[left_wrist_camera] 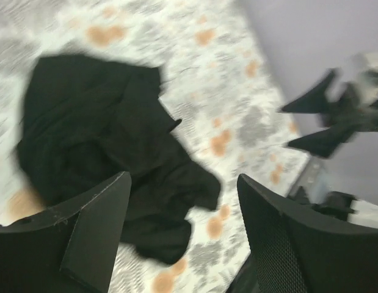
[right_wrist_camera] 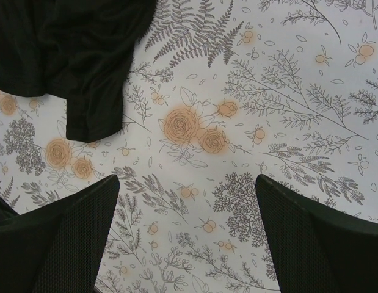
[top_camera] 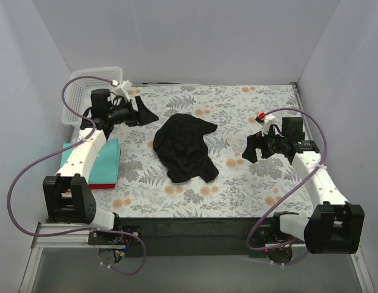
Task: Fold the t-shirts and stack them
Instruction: Move the tshirt to the center of the board, then flatten the tshirt out
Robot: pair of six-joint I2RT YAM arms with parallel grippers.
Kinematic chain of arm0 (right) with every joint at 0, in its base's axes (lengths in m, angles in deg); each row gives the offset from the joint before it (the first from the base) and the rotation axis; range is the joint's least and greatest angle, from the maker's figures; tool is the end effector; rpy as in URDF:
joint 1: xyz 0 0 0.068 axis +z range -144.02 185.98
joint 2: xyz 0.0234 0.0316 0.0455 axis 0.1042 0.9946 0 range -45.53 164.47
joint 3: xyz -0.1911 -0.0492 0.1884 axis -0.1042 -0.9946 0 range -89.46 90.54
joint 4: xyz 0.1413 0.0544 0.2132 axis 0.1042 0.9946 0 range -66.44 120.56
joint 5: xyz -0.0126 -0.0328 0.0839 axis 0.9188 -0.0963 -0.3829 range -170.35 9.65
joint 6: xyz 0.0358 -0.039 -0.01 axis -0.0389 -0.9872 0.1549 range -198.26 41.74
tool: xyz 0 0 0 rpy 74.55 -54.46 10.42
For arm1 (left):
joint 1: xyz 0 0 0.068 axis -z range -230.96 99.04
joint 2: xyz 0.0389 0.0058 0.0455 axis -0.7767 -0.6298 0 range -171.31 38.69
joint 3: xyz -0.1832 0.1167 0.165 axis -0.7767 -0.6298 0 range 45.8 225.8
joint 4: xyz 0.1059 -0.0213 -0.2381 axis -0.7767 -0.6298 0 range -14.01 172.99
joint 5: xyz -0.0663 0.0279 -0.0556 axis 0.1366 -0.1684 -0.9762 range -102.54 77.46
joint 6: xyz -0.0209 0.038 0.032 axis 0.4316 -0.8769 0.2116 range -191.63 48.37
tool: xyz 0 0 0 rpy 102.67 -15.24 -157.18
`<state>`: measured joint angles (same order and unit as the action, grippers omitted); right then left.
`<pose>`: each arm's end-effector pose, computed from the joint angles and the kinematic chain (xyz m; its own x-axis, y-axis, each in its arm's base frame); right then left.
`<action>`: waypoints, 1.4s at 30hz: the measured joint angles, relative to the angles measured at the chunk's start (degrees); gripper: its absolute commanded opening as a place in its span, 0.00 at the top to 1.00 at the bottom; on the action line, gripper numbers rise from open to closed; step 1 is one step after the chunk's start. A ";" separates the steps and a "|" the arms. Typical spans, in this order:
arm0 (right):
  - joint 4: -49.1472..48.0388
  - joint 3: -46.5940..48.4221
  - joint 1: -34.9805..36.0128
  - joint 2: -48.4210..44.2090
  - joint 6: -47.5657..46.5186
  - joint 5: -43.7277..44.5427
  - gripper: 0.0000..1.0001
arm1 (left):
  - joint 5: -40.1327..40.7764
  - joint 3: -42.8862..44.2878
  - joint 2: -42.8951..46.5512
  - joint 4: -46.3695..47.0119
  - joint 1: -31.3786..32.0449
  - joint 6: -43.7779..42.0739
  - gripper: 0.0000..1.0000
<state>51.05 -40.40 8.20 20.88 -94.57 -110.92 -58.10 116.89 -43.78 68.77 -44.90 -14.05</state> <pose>0.2395 0.0273 0.2659 -0.5656 -0.2640 -0.7812 -0.5758 0.8046 0.1450 0.3221 -0.0598 0.3430 -0.8333 -0.5059 -0.2230 0.0202 0.3753 -0.9267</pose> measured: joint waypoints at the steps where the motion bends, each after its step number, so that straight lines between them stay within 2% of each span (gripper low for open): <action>1: 0.24 0.17 0.00 0.33 -0.31 -0.04 0.02 | 0.22 -2.34 -0.04 -2.25 -2.29 -1.84 0.31; 4: 1.16 1.49 0.48 2.71 -0.85 -0.07 0.02 | 2.64 -5.73 -0.35 -7.78 -6.64 -6.75 0.33; 8: 1.49 4.11 4.07 8.90 -1.57 0.87 0.05 | 3.91 -7.61 -0.33 -12.63 -6.38 -13.33 0.40; 13: 1.79 6.80 15.72 16.72 -2.58 4.61 0.14 | 7.82 -11.26 -1.07 -16.11 -1.20 -19.30 0.43; 17: 2.49 10.16 23.91 23.87 -3.17 6.32 0.19 | 11.19 -12.52 -4.83 -16.72 4.28 -20.22 0.43; 20: 2.58 13.07 26.80 29.44 -3.10 6.93 0.20 | 13.14 -12.41 -8.92 -16.59 6.78 -19.63 0.37; 23: 2.58 15.45 27.96 33.79 -2.82 7.74 0.20 | 15.41 -12.26 -12.09 -16.61 8.74 -18.47 0.36; 26: 2.56 17.70 28.68 37.53 -2.12 8.17 0.26 | 18.47 -11.85 -13.97 -16.31 10.54 -17.64 0.37; 27: 2.80 18.45 28.83 38.25 -1.97 8.15 0.35 | 19.63 -11.43 -14.62 -16.09 11.15 -17.29 0.39; 28: 2.47 19.12 28.94 38.86 -2.03 8.22 0.42 | 20.55 -10.99 -15.30 -15.87 11.52 -17.00 0.41; 29: 2.29 19.69 29.07 39.52 -1.99 8.28 0.50 | 21.62 -10.32 -16.11 -15.58 11.98 -16.61 0.46; 30: 2.27 20.00 29.22 40.09 -1.97 8.31 0.63 | 22.36 -9.84 -16.83 -15.26 12.28 -16.41 0.50; 31: 2.23 20.13 29.31 40.22 -1.92 8.39 0.70 | 23.19 -9.35 -17.81 -14.91 12.52 -16.04 0.56; 32: 2.38 20.13 29.35 40.37 -1.81 8.44 0.78 | 24.06 -9.07 -18.69 -14.64 12.63 -15.67 0.72; 33: 2.58 20.04 29.40 40.48 -1.88 8.55 0.95 | 24.74 -8.90 -19.34 -14.58 12.66 -15.52 0.79; 34: 2.54 19.74 29.40 40.46 -2.12 8.63 0.99 | 25.62 -8.68 -20.09 -14.71 12.66 -15.28 0.86; 36: 2.78 18.91 29.22 40.09 -1.84 8.85 0.99 | 26.71 -8.50 -20.59 -15.08 12.63 -15.32 1.00; 42: 5.03 12.96 24.17 32.15 -3.72 10.14 0.99 | 29.66 -9.79 -17.33 -17.84 11.26 -19.19 1.00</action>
<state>56.07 -27.44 32.37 53.03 -98.29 -100.77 -28.44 107.09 -61.12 50.94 -33.64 -33.24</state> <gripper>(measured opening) 0.024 0.008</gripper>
